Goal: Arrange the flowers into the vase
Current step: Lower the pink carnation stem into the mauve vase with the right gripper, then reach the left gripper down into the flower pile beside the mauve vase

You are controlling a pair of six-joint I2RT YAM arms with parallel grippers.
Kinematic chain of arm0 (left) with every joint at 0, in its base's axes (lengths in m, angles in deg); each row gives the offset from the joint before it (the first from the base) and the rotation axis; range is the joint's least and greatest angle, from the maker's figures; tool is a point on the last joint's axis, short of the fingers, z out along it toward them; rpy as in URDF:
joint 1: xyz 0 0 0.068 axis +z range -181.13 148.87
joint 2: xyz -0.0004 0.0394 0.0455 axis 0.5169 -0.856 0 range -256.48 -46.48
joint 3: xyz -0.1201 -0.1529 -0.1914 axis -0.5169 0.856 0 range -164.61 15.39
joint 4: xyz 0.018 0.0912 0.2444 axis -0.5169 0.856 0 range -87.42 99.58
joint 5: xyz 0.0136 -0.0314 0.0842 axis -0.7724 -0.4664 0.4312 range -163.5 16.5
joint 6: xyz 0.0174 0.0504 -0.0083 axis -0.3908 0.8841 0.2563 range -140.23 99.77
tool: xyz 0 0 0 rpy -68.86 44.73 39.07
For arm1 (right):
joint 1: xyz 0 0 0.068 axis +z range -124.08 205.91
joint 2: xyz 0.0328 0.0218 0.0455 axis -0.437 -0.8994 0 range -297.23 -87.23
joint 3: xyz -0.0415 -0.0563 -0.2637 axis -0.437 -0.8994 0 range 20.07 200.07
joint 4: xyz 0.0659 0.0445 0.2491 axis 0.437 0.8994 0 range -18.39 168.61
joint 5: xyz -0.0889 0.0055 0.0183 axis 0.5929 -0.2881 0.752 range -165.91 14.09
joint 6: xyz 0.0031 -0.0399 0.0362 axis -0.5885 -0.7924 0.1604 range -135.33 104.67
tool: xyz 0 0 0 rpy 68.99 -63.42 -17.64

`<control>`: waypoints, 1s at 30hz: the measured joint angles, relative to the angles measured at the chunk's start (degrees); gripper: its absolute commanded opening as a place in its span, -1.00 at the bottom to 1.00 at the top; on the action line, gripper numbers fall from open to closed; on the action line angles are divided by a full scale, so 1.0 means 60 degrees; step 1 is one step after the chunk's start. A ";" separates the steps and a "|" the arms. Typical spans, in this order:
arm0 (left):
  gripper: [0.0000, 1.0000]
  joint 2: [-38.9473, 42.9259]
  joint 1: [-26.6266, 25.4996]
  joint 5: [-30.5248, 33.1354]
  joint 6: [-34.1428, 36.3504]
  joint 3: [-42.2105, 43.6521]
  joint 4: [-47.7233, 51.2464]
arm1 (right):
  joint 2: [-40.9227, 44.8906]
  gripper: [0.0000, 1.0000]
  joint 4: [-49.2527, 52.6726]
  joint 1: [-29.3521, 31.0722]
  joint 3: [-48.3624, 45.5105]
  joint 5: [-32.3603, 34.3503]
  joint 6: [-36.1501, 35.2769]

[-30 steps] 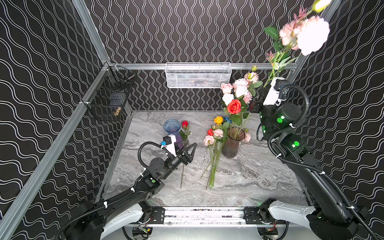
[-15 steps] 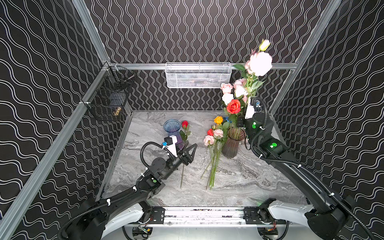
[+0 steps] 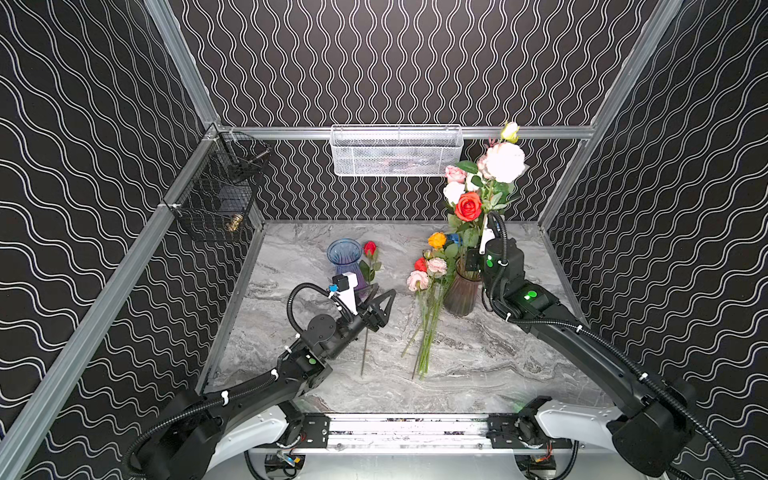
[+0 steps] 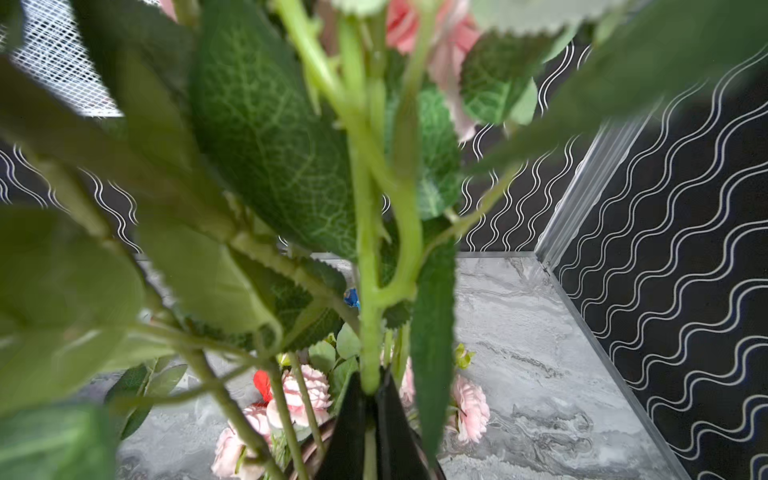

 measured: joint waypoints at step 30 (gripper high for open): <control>0.47 -0.0627 0.0000 0.0084 -0.0459 -0.1104 0.1435 | 0.1719 0.33 0.2590 0.0310 0.0965 -0.0528 0.1144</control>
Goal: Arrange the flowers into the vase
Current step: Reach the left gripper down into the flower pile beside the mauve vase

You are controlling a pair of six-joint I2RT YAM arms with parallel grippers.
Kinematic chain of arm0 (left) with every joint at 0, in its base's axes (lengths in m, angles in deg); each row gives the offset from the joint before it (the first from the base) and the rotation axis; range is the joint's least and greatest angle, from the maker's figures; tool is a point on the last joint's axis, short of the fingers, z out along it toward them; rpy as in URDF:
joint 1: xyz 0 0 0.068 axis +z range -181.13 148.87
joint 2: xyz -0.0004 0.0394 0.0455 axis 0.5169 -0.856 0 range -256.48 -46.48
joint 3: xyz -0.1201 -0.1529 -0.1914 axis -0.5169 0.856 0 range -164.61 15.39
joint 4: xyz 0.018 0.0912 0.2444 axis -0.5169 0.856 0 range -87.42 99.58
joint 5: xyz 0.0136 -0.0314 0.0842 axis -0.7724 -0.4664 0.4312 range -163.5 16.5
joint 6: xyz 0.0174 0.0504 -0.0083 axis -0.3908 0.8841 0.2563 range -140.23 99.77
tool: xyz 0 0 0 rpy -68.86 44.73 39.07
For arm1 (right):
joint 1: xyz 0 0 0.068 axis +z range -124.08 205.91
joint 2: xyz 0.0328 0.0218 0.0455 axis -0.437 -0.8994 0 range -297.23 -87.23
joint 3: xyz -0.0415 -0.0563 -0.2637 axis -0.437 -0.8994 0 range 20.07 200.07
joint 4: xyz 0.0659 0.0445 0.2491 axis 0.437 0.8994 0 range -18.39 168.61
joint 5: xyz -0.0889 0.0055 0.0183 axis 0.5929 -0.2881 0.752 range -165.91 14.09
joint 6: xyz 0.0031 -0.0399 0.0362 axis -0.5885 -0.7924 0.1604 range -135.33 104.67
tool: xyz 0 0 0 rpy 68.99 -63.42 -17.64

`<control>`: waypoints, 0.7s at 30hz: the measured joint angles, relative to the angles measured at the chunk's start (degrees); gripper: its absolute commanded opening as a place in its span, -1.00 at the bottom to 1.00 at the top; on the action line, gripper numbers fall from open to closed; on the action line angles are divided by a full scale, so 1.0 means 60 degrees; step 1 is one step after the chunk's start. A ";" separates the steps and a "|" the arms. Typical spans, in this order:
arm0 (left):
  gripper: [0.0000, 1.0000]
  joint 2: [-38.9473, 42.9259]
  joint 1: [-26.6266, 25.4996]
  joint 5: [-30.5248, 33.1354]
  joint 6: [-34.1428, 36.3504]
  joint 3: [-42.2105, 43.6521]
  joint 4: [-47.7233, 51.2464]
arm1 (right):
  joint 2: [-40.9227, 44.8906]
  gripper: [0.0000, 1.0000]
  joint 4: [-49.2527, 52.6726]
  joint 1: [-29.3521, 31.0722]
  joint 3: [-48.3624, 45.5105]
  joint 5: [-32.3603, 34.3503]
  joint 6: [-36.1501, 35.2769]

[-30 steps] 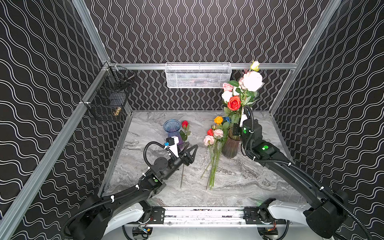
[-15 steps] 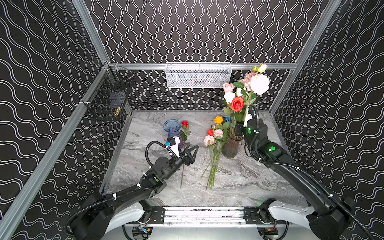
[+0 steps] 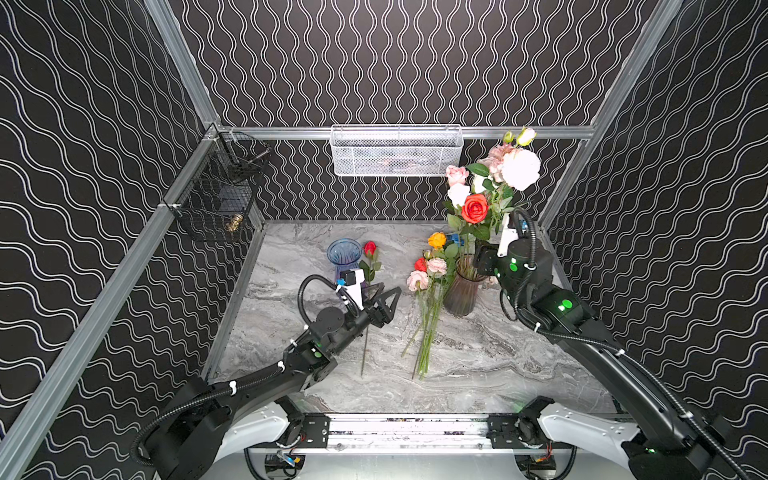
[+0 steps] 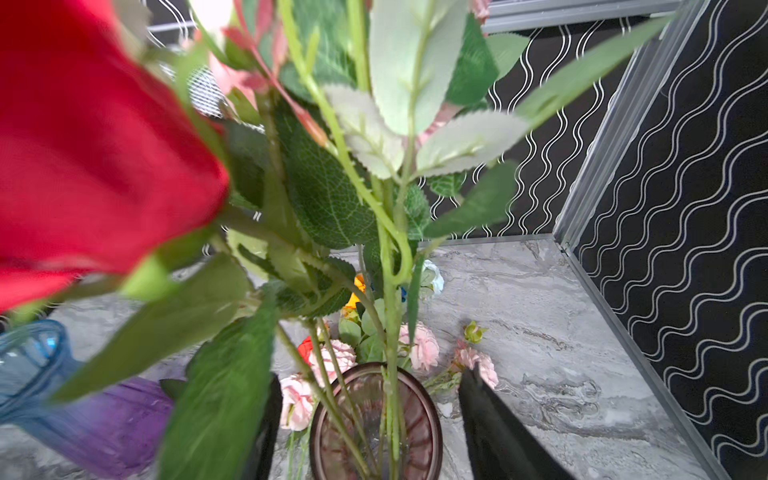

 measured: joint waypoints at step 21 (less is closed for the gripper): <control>0.13 -0.4841 -0.0641 -0.0171 0.1045 -0.4371 0.6932 | 0.2076 0.16 -0.2506 0.0510 -0.2994 -0.1581 0.0608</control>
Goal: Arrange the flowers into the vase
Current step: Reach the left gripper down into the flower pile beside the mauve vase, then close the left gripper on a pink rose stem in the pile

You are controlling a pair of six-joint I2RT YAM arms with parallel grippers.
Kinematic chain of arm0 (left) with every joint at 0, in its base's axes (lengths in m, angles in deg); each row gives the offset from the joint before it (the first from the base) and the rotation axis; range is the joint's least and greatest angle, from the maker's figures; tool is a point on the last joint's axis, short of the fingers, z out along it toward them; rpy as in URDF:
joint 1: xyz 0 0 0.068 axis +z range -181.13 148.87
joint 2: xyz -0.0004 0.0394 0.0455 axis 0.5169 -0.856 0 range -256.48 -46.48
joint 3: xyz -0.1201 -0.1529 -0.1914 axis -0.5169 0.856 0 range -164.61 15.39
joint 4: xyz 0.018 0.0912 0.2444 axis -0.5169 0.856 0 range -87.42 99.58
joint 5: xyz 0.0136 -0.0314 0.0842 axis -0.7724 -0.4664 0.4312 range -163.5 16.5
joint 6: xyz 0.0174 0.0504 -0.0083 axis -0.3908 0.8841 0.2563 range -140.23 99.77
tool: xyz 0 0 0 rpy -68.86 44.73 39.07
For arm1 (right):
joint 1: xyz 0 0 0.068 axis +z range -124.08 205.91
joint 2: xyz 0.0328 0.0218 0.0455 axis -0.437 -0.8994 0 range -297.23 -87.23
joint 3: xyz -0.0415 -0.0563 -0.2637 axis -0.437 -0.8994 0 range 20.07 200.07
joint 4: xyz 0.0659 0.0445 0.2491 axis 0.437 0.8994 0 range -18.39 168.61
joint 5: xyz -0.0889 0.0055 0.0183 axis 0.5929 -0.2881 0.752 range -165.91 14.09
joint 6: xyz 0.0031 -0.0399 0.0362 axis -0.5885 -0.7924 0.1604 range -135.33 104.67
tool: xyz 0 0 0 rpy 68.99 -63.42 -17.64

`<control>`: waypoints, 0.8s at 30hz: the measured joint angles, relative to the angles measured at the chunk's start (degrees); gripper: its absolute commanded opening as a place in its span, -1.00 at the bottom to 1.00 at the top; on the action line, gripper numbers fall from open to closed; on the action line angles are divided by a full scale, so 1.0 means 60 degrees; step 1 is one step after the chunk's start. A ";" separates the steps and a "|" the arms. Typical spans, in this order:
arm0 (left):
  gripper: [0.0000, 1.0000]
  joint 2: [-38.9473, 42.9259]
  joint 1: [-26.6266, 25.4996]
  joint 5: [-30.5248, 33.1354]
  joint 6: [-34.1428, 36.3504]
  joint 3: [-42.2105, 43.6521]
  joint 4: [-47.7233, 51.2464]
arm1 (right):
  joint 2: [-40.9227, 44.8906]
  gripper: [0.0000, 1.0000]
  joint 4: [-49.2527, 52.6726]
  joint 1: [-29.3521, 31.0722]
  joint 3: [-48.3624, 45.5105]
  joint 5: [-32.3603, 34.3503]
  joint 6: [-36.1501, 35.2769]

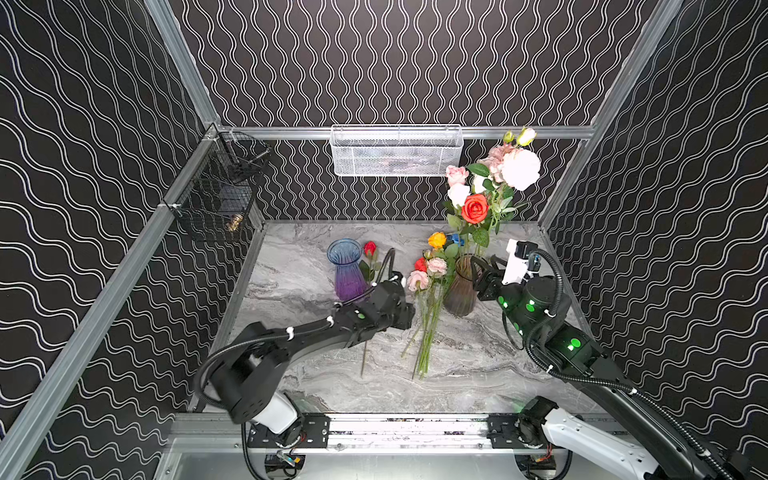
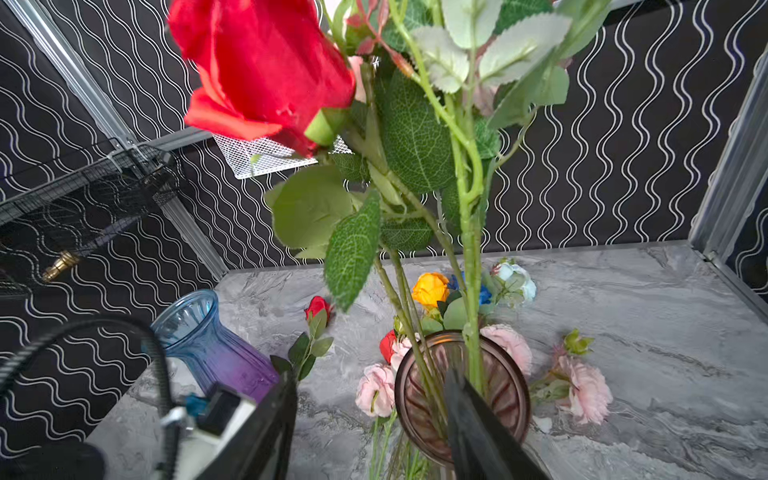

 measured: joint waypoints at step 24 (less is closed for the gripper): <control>-0.44 -0.4379 0.0113 0.0397 0.0896 -0.3840 -0.0175 | 0.0018 0.11 -0.0113 0.0029 -0.0342 -0.0215 0.0200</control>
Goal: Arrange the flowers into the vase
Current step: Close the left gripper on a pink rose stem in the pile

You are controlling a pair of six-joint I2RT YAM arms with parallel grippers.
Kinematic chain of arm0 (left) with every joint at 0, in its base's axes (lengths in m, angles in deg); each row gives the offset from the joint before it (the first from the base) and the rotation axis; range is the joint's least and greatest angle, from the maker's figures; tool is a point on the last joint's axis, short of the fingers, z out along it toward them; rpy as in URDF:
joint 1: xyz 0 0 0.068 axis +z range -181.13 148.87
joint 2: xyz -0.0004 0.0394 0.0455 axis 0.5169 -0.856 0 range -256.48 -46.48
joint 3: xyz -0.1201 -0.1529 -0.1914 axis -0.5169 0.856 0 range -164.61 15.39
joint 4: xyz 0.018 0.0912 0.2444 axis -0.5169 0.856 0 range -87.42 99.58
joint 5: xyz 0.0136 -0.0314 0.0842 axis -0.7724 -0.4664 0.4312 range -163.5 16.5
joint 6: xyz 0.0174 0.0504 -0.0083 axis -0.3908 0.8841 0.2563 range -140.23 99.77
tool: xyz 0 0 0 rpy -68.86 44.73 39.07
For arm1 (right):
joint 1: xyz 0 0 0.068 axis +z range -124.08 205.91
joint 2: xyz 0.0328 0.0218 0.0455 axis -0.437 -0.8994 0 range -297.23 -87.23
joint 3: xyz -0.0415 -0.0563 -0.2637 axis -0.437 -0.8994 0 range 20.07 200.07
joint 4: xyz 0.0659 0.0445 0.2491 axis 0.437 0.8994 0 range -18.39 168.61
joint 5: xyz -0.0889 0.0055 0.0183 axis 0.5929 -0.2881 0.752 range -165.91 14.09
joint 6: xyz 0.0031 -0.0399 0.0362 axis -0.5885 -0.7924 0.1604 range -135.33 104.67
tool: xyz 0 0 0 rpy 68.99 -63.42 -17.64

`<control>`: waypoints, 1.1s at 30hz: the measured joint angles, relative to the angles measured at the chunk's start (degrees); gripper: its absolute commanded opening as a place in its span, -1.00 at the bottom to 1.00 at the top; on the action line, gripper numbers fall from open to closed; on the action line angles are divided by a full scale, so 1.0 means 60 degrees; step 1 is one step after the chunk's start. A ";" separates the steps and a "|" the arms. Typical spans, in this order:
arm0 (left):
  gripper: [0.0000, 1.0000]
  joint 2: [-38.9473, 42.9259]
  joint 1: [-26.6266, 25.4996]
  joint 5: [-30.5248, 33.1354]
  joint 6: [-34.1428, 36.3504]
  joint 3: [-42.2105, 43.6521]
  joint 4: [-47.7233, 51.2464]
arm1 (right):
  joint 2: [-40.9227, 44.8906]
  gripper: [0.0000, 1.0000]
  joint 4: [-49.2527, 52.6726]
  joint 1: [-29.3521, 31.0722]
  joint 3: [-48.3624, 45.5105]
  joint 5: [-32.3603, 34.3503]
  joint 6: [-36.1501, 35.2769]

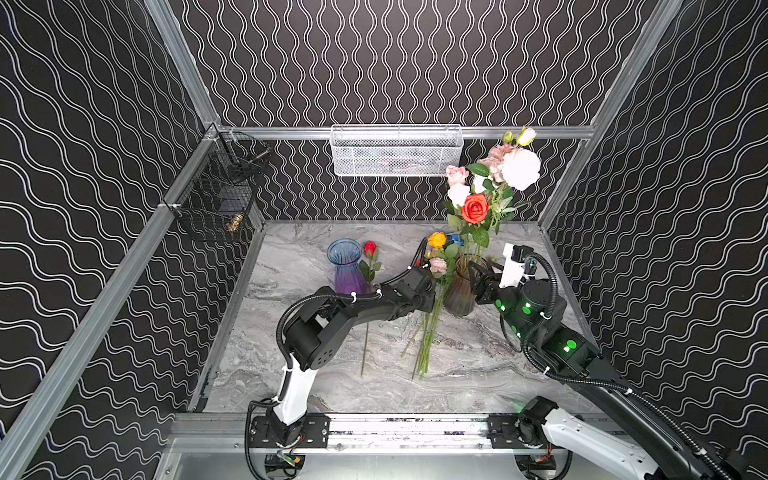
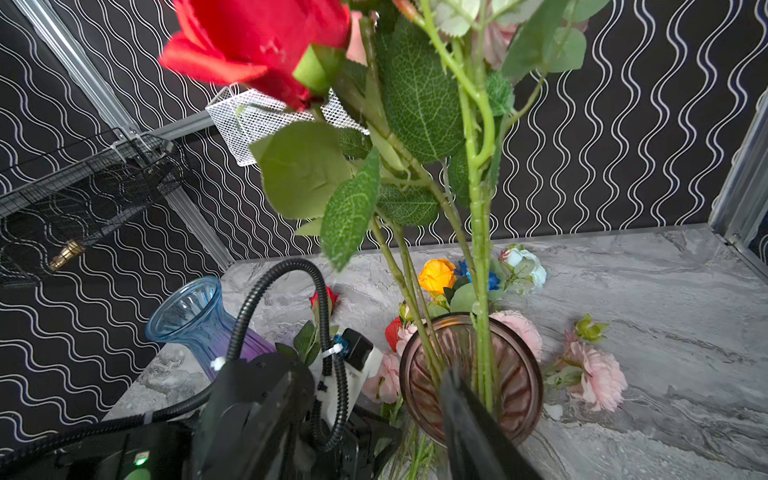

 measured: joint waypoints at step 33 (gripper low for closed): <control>-1.00 0.4320 0.0503 -0.0852 -0.0714 0.2838 -0.1166 | 0.0175 0.08 -0.0011 0.0015 -0.0015 -0.0109 0.0004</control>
